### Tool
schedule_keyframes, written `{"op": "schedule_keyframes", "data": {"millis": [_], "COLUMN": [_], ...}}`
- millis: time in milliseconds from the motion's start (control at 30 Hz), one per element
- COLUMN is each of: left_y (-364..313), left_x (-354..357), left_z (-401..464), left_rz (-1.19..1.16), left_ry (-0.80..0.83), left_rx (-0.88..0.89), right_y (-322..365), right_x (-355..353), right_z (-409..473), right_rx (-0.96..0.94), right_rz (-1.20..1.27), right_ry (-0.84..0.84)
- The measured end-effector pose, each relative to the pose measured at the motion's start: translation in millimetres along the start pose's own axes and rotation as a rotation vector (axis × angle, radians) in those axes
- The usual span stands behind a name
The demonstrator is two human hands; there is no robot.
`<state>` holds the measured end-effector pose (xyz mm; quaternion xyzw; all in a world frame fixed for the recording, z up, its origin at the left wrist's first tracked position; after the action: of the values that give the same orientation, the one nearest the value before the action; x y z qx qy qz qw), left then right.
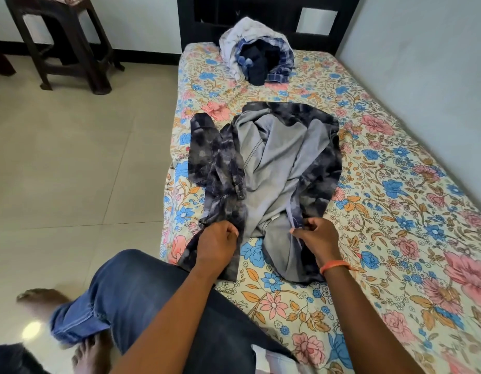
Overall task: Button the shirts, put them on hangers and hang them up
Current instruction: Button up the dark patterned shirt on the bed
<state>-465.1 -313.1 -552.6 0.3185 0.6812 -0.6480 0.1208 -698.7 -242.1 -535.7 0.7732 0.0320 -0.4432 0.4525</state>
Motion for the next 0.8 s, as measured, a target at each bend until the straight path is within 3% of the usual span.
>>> {"op": "schedule_keyframes", "data": {"millis": [133, 300, 467, 633, 800], "left_y": [0, 2, -4, -17, -25], "left_x": [0, -1, 0, 7, 19], "left_z": [-1, -3, -11, -10, -16], "left_rz": [-0.009, -0.135, -0.179, -0.182, -0.196], "left_ry": [-0.002, 0.012, 0.036, 0.052, 0.044], "left_rx": [0.006, -0.009, 0.01, 0.001, 0.008], "right_y": [-8, -5, -8, -3, 1], "right_x": [-7, -3, 5, 13, 32], "right_z": [-4, -15, -24, -32, -41], "right_rx": [0.053, 0.335, 0.351, 0.29, 0.138], "right_rz": [0.098, 0.69, 0.826, 0.708, 0.358], "right_ry": [0.006, 0.242, 0.267, 0.203, 0.072]}}
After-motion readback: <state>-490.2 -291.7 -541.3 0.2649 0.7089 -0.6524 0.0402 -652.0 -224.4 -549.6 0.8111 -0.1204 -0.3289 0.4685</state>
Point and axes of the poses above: each hand's wrist, its own z-axis towards the middle knuckle, its own x-axis out of the palm, y = z × x, the point moved 3 cm from there along z, towards the middle knuckle, and after that the axes turned 10 degrees about -z, right-handed, at the moved point
